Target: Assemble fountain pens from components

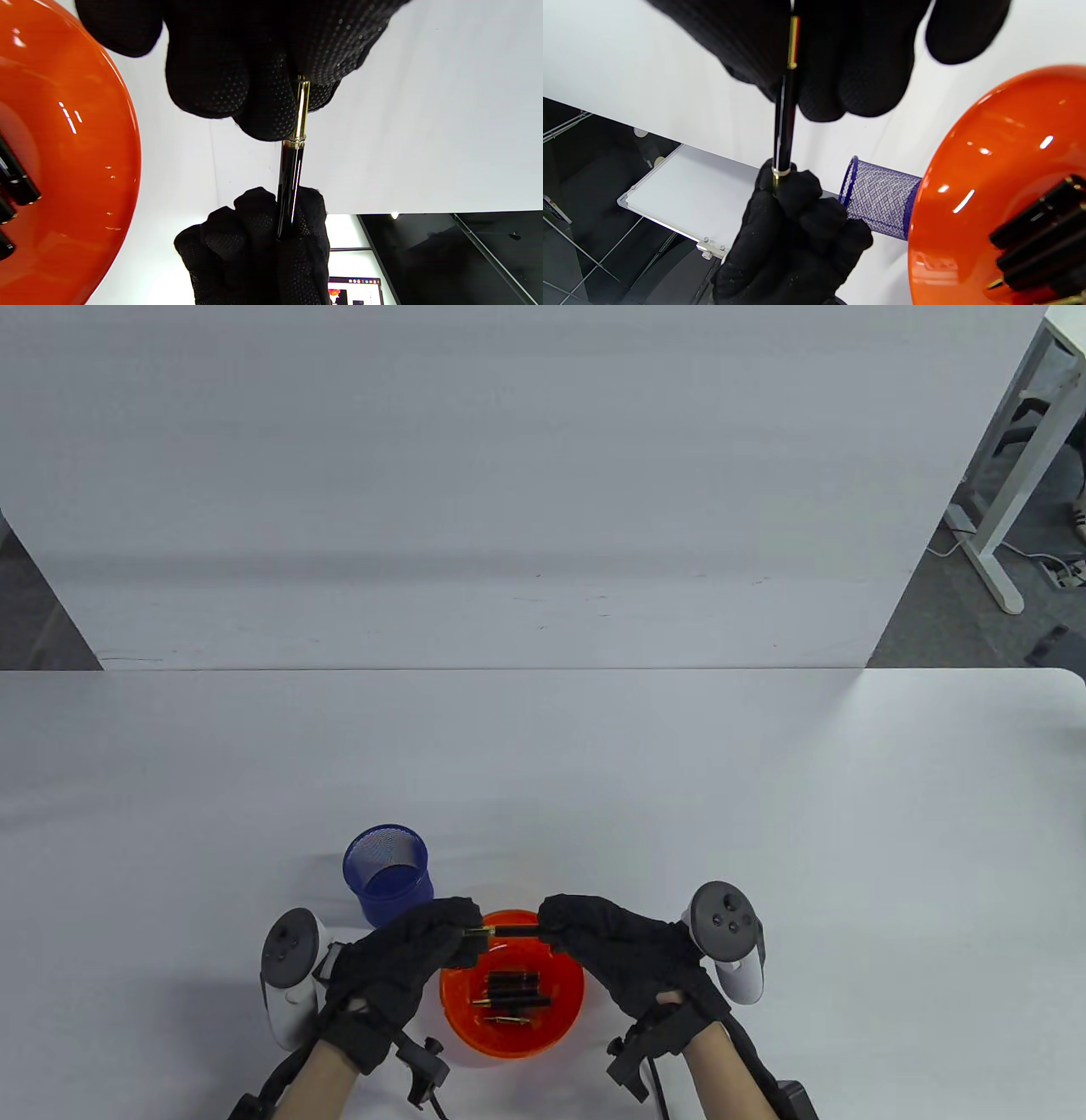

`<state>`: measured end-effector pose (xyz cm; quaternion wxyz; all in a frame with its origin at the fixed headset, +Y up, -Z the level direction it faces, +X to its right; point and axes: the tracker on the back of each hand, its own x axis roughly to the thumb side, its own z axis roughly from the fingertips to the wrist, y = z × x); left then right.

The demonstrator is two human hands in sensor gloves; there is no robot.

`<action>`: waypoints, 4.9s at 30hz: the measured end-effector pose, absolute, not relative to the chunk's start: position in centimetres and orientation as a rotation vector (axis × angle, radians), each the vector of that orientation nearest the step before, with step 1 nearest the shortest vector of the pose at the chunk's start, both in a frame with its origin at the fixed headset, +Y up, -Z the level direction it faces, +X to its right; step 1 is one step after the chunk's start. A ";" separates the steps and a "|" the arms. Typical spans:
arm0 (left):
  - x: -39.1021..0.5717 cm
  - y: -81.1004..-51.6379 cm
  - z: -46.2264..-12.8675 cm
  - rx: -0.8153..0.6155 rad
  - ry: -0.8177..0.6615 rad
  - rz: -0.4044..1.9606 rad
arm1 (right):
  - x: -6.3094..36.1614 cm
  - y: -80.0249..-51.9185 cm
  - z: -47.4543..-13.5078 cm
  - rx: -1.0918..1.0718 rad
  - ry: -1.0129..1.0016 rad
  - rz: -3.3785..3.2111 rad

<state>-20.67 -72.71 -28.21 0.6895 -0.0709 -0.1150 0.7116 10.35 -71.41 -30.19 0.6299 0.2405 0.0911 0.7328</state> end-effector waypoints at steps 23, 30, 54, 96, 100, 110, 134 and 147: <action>-20.7 -72.7 -28.2 -0.165 -0.255 1.618 | 10.4 -71.1 -30.1 0.576 0.228 1.657; -20.7 -72.8 -28.2 -0.169 -0.258 1.613 | 10.4 -71.2 -30.1 0.555 0.218 1.678; -20.7 -72.8 -28.2 -0.171 -0.257 1.620 | 10.3 -70.9 -30.0 0.573 0.222 1.671; -20.6 -72.8 -28.2 -0.180 -0.265 1.626 | 10.3 -70.8 -30.0 0.569 0.224 1.657; -20.6 -72.8 -28.2 -0.179 -0.265 1.625 | 10.3 -70.7 -29.9 0.573 0.214 1.686; -20.6 -72.8 -28.2 -0.180 -0.265 1.628 | 10.3 -70.9 -29.9 0.569 0.229 1.651; -20.5 -72.8 -28.2 -0.184 -0.270 1.622 | 10.4 -71.0 -30.0 0.549 0.223 1.659; -20.5 -72.8 -28.3 -0.184 -0.271 1.623 | 10.4 -70.9 -30.0 0.557 0.221 1.672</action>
